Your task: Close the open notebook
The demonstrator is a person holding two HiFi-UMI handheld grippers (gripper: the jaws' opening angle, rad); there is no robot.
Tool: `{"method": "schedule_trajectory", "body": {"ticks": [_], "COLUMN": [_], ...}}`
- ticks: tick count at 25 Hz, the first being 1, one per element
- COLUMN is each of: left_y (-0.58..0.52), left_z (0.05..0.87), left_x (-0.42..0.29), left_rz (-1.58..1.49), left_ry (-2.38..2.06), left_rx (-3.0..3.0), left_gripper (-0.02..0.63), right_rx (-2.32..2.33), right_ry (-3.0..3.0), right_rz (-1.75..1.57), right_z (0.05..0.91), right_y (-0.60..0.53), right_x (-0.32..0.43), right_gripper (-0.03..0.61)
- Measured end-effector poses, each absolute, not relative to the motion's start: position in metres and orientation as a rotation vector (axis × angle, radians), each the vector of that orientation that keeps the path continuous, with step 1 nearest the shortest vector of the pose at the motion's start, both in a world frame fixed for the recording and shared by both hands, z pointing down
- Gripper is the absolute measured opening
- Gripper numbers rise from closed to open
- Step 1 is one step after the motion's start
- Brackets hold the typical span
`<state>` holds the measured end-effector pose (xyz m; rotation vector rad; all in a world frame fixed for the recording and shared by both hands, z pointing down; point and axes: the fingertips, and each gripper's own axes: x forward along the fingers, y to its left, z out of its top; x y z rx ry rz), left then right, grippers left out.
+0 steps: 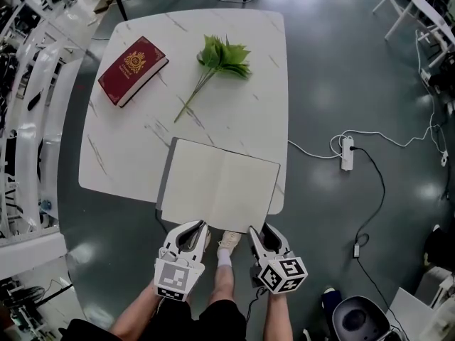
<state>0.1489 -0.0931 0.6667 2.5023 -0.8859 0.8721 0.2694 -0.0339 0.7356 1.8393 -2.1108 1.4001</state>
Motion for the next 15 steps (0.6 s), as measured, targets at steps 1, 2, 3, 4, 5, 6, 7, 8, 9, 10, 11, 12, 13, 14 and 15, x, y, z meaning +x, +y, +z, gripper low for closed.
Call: {"method": "schedule_trajectory", "body": {"ticks": [1,2,3,4,5,6,7,8,9,10,11,12,13,14,15], "left_y": [-0.093,-0.093,-0.093,-0.094,-0.094,-0.094,-0.094,-0.095,-0.095,-0.095,-0.095,-0.095,-0.095,-0.095,-0.096], "left_z": [0.666,0.665,0.664,0.663,0.663,0.661,0.660,0.658,0.656,0.653,0.651,0.648,0.645,0.642,0.639], "left_x": [0.149,0.148,0.148,0.147,0.147,0.147,0.146,0.145,0.144,0.142,0.141,0.139,0.137,0.135,0.133], "left_rz": [0.872,0.872,0.872,0.871,0.869,0.867,0.864,0.862,0.860,0.857,0.854,0.850,0.845,0.840,0.836], "left_ry": [-0.887,-0.889,-0.891,-0.893,-0.894,-0.896,-0.898,-0.900,-0.902,-0.903,-0.905,-0.908,-0.912,-0.918,-0.923], "left_rx": [2.502,2.503,2.503,2.503,2.505,2.507,2.509,2.512,2.514,2.516,2.519,2.522,2.525,2.528,2.530], "left_gripper": [0.031,0.031,0.031,0.031,0.031,0.031,0.031,0.031,0.031,0.031,0.031,0.031,0.031,0.031,0.031], "right_rx": [1.839,1.839,1.841,1.843,1.845,1.847,1.849,1.853,1.857,1.861,1.866,1.870,1.874,1.878,1.881], "right_ry": [-2.109,-2.105,-2.100,-2.095,-2.090,-2.084,-2.079,-2.074,-2.070,-2.066,-2.062,-2.059,-2.056,-2.055,-2.054], "right_rz": [1.396,1.391,1.386,1.380,1.372,1.362,1.353,1.346,1.340,1.335,1.329,1.322,1.313,1.303,1.292], "right_z": [0.735,0.734,0.734,0.734,0.734,0.733,0.732,0.731,0.729,0.727,0.724,0.722,0.719,0.716,0.712], "right_y": [-0.034,-0.034,-0.033,-0.033,-0.033,-0.033,-0.032,-0.032,-0.033,-0.032,-0.032,-0.032,-0.031,-0.031,-0.032], "right_x": [0.269,0.269,0.269,0.269,0.269,0.269,0.269,0.269,0.268,0.268,0.268,0.268,0.268,0.267,0.267], "right_gripper": [0.182,0.181,0.181,0.179,0.179,0.178,0.176,0.175,0.173,0.172,0.170,0.170,0.169,0.166,0.163]}}
